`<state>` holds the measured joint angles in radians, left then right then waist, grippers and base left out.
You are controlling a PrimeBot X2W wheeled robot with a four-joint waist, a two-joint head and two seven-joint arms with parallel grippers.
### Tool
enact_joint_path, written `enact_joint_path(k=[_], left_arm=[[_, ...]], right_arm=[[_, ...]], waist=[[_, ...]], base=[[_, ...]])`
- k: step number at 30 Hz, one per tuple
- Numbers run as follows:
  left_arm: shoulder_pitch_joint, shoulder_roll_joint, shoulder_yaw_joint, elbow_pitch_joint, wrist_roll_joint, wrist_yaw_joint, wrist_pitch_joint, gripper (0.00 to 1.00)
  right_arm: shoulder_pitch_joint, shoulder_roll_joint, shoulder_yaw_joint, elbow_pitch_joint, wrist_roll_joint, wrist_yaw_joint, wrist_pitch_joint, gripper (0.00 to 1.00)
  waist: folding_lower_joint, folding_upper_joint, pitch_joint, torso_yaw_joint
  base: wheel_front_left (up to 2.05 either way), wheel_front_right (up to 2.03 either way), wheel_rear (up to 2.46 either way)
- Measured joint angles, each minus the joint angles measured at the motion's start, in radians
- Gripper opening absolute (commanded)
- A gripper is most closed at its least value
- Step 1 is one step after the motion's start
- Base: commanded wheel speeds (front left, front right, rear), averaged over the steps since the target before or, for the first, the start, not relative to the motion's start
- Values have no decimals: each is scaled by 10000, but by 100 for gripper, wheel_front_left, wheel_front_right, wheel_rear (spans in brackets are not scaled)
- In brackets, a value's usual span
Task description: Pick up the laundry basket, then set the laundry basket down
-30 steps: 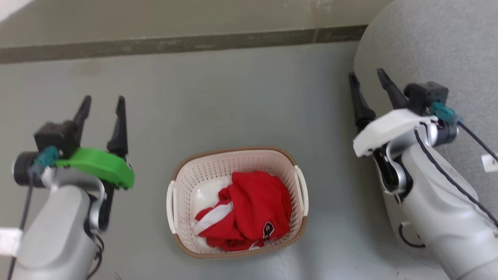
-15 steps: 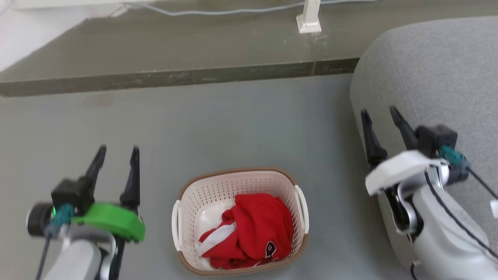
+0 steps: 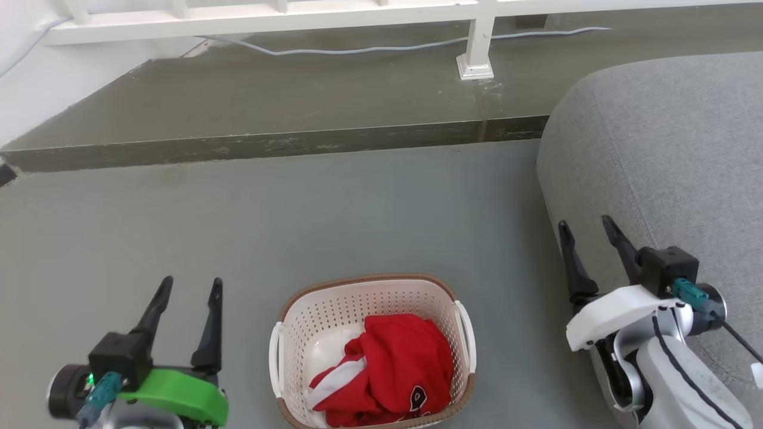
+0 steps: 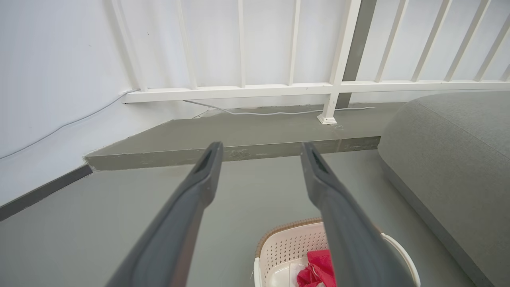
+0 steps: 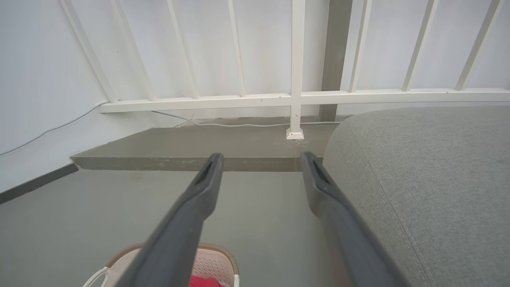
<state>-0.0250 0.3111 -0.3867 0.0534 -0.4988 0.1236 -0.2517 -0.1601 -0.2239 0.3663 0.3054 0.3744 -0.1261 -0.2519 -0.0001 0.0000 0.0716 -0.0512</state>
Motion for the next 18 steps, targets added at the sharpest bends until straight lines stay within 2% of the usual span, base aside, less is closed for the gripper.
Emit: enact_joint_path(k=[6,18], left_arm=[[551,-98,570,-282,311,0,0,100],[1089,-362,957,-819,757,0,236,100]], right_arm=[[324,82,-23,-533,-359,0,2,100],[920,360,-424,-1254,-809,0,249,100]], waist=[[0,0,-43,34],[0,0,-75,18]], base=[[0,0,0],[0,0,0]])
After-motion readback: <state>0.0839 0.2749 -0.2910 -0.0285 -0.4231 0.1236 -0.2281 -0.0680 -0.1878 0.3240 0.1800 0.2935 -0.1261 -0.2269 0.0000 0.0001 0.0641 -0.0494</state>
